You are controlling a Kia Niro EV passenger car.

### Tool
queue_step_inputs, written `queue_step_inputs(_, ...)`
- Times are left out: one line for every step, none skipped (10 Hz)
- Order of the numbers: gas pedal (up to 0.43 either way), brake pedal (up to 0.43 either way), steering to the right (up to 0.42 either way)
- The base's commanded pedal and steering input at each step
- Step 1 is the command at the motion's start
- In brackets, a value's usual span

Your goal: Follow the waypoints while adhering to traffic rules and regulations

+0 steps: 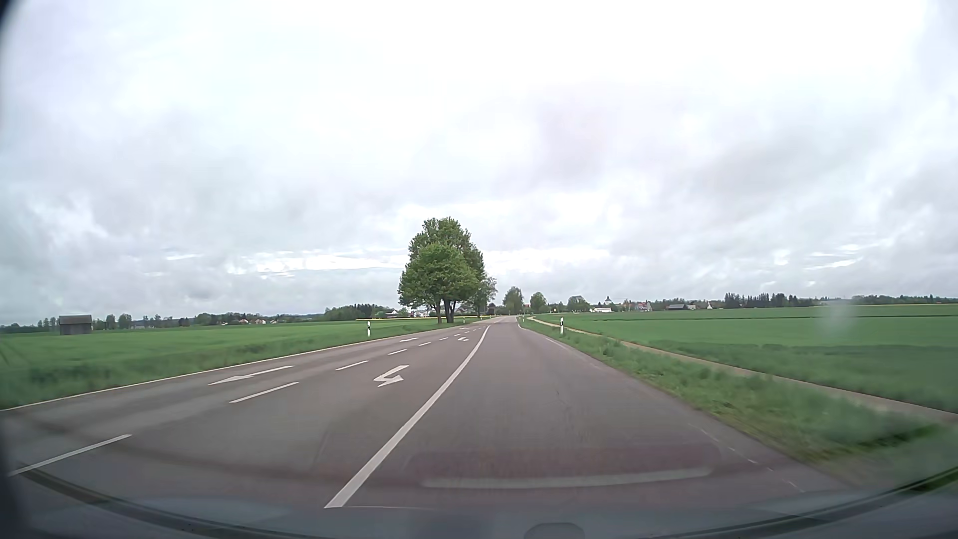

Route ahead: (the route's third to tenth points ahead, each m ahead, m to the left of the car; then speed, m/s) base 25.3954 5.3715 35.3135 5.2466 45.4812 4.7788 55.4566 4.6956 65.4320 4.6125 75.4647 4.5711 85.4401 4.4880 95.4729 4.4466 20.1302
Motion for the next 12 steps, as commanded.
queue_step_inputs(0.209,0.0,-0.003)
queue_step_inputs(0.197,0.0,-0.003)
queue_step_inputs(0.197,0.0,-0.003)
queue_step_inputs(0.197,0.0,-0.003)
queue_step_inputs(0.189,0.0,-0.003)
queue_step_inputs(0.189,0.0,-0.003)
queue_step_inputs(0.189,0.0,-0.003)
queue_step_inputs(0.189,0.0,-0.003)
queue_step_inputs(0.189,0.0,-0.004)
queue_step_inputs(0.189,0.0,-0.004)
queue_step_inputs(0.189,0.0,-0.004)
queue_step_inputs(0.189,0.0,-0.004)
